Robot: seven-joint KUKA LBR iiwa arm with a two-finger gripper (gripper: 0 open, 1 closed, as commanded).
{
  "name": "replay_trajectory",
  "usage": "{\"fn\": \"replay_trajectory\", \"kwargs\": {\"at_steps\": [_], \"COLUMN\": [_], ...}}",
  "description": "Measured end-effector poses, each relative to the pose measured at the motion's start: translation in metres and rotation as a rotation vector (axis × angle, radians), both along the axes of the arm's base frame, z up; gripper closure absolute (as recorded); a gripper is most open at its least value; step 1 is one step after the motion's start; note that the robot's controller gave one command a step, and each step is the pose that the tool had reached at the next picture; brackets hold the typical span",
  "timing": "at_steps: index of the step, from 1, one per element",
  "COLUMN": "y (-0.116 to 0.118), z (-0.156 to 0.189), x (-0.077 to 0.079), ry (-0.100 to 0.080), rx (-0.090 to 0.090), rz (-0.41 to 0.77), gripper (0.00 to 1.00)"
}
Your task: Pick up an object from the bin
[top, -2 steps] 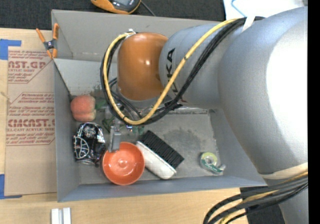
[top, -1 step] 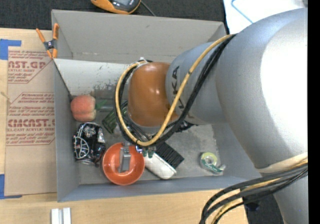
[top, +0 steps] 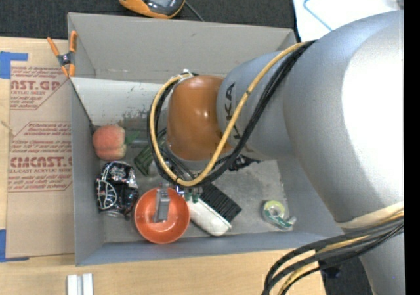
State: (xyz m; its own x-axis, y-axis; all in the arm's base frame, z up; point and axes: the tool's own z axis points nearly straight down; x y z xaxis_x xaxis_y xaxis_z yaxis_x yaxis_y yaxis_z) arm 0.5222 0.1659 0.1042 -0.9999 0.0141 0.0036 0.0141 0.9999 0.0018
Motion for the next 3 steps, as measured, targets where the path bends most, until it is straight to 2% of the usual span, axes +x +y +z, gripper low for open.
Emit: {"fn": "replay_trajectory", "kwargs": {"at_steps": [1,2,3], "y": [-0.017,-0.017,0.018], "z": [0.035,0.035,0.020], "x": [0.014,0.014,0.011], "ry": [-0.002,-0.002,-0.003], "rx": [0.000,0.000,0.002], "rz": [-0.168,-0.168,0.162], "gripper": [0.00,0.00,0.00]}}
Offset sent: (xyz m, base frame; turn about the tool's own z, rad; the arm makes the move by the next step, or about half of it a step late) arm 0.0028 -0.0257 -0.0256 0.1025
